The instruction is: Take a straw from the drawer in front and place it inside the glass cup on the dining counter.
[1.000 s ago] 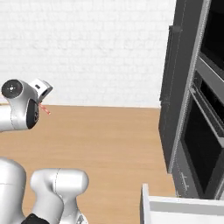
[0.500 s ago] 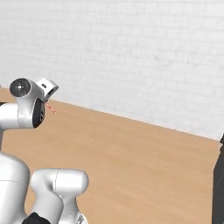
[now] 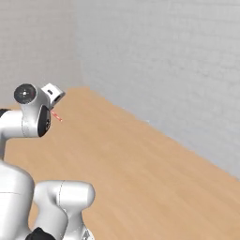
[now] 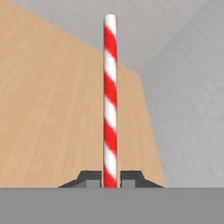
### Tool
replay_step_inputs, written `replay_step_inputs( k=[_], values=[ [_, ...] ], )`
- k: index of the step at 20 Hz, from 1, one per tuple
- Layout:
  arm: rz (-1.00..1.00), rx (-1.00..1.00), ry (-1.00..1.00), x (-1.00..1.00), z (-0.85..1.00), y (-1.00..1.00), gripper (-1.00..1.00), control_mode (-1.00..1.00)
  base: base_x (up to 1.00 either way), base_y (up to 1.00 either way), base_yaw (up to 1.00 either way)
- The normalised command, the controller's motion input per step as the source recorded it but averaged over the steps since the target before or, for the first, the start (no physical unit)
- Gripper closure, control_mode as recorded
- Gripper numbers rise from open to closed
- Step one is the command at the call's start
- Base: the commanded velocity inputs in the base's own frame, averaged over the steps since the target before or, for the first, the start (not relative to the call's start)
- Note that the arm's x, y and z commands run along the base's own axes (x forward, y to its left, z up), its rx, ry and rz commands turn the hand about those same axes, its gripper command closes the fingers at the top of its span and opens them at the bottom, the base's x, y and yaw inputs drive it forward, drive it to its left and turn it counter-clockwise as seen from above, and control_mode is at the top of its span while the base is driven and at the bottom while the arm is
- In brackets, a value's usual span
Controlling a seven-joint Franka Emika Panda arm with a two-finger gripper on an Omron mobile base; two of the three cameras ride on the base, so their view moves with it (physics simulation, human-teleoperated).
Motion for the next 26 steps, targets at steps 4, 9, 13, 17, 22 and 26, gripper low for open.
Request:
replay_step_inputs(
  k=[4,9,13,17,22,26],
  values=[
    [0.00,0.00,0.00,0.00,0.00,0.00,1.00,1.00,0.68,0.00,0.79],
    [0.00,0.00,0.00,0.00,0.00,0.00,1.00,1.00,0.63,0.00,0.81],
    [0.00,0.00,0.00,0.00,0.00,0.00,1.00,1.00,0.65,0.00,0.81],
    [0.00,0.00,0.00,0.00,0.00,0.00,1.00,1.00,0.84,-0.09,0.75],
    [0.00,0.00,0.00,0.00,0.00,0.00,1.00,1.00,0.86,-0.33,0.65],
    [0.00,0.00,0.00,0.00,0.00,0.00,1.00,1.00,0.84,-0.58,0.53]
  ],
)
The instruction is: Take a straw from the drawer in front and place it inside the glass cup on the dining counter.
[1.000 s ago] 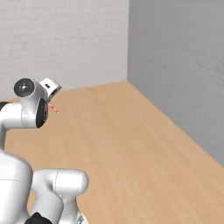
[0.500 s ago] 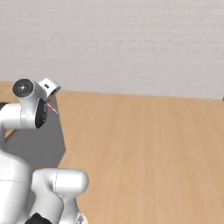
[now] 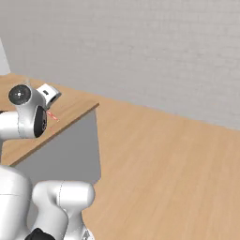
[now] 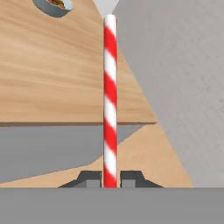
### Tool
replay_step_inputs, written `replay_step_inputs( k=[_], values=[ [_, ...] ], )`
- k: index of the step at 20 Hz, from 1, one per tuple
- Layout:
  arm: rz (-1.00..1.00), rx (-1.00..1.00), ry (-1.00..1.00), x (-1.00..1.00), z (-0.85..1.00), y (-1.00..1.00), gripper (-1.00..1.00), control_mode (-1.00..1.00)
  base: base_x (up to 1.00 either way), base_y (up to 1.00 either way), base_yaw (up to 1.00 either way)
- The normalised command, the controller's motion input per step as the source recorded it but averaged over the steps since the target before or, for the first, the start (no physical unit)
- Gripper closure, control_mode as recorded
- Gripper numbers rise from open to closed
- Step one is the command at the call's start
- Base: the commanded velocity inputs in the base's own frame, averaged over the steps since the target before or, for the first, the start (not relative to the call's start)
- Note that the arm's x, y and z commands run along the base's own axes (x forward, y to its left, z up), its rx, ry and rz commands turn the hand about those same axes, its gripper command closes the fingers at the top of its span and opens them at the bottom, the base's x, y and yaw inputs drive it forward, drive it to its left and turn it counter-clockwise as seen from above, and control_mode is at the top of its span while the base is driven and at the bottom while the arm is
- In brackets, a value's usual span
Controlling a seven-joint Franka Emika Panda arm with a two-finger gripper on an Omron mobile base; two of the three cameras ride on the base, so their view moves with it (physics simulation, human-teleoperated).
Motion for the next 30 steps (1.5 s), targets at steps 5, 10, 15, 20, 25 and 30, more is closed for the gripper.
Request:
replay_step_inputs(
  k=[5,10,15,20,25,30],
  values=[
    [0.00,0.00,0.00,0.00,0.00,0.00,1.00,1.00,0.72,-0.78,0.43],
    [0.00,0.00,0.00,0.00,0.00,0.00,1.00,1.00,0.67,-0.84,0.34],
    [0.00,0.00,0.00,0.00,0.00,0.00,1.00,1.00,0.67,-0.86,0.31],
    [0.00,0.00,0.00,0.00,0.00,0.00,1.00,1.00,0.75,-0.82,0.34],
    [0.00,0.00,0.00,0.00,0.00,0.00,1.00,1.00,0.79,-0.77,0.39],
    [0.00,0.00,0.00,0.00,0.00,0.00,1.00,1.00,0.72,-0.78,0.42]
  ],
)
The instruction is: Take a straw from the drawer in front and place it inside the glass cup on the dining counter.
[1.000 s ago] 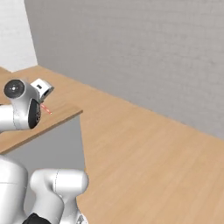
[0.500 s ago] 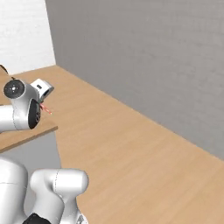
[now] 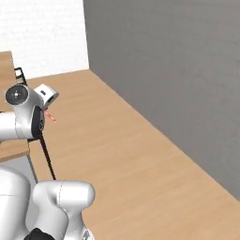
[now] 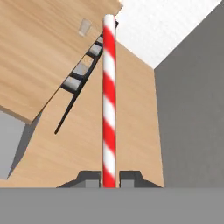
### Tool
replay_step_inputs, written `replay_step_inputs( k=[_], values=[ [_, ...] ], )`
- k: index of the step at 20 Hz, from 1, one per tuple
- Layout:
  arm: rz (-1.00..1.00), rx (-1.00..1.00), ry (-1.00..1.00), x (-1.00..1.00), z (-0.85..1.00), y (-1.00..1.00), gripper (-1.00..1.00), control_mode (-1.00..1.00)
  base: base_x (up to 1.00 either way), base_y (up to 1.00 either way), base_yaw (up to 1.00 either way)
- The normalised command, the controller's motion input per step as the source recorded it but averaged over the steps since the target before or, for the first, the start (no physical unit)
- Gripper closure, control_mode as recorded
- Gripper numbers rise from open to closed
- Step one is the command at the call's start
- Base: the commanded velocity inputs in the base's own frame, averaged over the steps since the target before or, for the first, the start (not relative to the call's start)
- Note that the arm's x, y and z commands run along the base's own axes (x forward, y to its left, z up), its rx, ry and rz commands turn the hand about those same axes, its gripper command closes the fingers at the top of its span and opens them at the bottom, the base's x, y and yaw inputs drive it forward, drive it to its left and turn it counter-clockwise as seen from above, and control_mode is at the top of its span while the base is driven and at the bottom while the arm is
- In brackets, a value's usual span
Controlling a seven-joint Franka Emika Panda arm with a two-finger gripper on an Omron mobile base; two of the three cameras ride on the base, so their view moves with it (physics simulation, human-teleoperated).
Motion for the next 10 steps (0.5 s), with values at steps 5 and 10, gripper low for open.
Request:
replay_step_inputs(
  k=[5,10],
  values=[
    [0.00,0.00,0.00,0.00,0.00,0.00,1.00,1.00,0.75,-0.74,0.43],
    [0.00,0.00,0.00,0.00,0.00,0.00,1.00,1.00,0.78,-0.62,0.49]
  ],
)
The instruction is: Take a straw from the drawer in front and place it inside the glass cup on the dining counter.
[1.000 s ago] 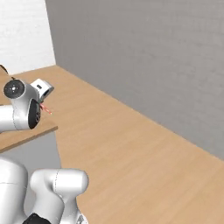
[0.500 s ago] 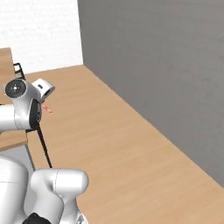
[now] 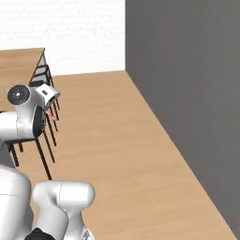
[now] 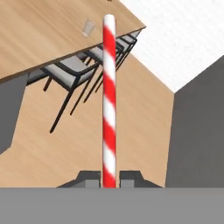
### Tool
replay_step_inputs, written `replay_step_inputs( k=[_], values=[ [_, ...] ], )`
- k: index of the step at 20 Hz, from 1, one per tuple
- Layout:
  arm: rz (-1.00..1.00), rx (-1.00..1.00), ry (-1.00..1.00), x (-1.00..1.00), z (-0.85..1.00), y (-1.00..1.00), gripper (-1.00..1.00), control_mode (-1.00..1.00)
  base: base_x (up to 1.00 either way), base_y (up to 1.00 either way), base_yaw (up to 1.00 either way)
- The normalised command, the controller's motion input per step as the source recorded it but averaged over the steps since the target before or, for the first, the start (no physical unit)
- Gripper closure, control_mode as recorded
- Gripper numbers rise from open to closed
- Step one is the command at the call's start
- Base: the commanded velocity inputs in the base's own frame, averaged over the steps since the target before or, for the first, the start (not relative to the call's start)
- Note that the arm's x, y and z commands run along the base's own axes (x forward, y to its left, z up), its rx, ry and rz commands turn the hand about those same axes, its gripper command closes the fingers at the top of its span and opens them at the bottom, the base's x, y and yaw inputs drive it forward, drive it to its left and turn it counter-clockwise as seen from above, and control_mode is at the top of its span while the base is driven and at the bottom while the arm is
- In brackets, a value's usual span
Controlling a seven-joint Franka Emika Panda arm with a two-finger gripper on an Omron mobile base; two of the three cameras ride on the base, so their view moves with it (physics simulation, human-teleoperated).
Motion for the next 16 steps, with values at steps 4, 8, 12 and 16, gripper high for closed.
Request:
replay_step_inputs(
  k=[4,8,12,16],
  values=[
    [0.00,0.00,0.00,0.00,0.00,0.00,1.00,1.00,0.85,-0.49,0.54],
    [0.00,0.00,0.00,0.00,0.00,0.00,1.00,1.00,0.89,-0.39,0.58],
    [0.00,0.00,0.00,0.00,0.00,0.00,1.00,1.00,0.84,-0.45,0.58],
    [0.00,0.00,0.00,0.00,0.00,0.00,1.00,1.00,0.84,-0.47,0.57]
  ],
)
